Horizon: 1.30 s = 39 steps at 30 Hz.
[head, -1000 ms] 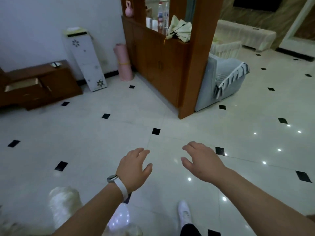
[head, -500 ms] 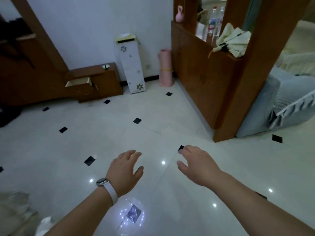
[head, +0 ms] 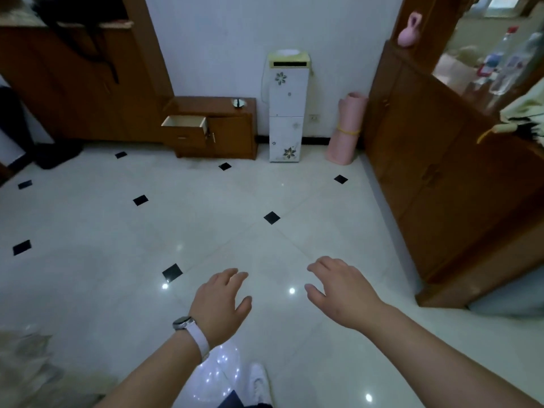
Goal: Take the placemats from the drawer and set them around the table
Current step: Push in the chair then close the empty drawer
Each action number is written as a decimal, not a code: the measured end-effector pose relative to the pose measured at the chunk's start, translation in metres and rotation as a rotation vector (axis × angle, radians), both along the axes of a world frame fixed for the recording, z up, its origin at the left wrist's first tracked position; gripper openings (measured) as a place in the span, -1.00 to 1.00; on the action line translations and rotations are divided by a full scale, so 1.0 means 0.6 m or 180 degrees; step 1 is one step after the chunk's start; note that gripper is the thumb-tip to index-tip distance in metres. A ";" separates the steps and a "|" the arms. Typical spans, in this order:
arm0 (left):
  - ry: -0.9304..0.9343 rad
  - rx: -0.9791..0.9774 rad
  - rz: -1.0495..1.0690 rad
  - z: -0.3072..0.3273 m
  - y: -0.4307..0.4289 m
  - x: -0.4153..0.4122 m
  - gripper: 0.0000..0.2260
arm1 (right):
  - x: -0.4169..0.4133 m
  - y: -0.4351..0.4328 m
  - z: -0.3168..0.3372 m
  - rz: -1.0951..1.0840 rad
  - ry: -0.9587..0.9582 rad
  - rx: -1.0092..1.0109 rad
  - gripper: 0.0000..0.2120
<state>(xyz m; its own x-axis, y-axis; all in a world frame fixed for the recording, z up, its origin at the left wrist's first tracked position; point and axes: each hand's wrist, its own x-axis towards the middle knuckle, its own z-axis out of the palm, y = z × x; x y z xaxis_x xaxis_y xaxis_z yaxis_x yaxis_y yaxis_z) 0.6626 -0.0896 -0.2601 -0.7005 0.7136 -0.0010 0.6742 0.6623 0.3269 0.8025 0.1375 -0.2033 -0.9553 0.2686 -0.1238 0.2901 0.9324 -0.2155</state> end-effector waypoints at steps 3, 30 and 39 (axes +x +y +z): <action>0.0047 0.0036 0.0071 0.012 0.012 -0.112 -0.44 | -0.111 0.015 0.020 0.0038 -0.0001 0.0025 -0.55; 0.0193 -0.0098 0.1627 0.047 -0.055 -0.664 -0.41 | -0.875 0.017 0.021 0.1537 0.0166 -0.0197 -0.54; 0.0356 -0.0246 0.2098 0.081 -0.041 -0.823 -0.47 | -1.120 0.025 0.028 0.2043 0.0205 -0.0439 -0.54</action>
<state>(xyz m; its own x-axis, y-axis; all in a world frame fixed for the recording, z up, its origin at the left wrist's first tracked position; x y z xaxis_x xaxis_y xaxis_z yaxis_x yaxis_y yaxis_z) 0.1687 -0.1144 -0.2112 -0.9885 0.1374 0.0630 0.1479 0.9656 0.2138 0.1307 0.1528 -0.1864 -0.9270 -0.3712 -0.0534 -0.3319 0.8785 -0.3437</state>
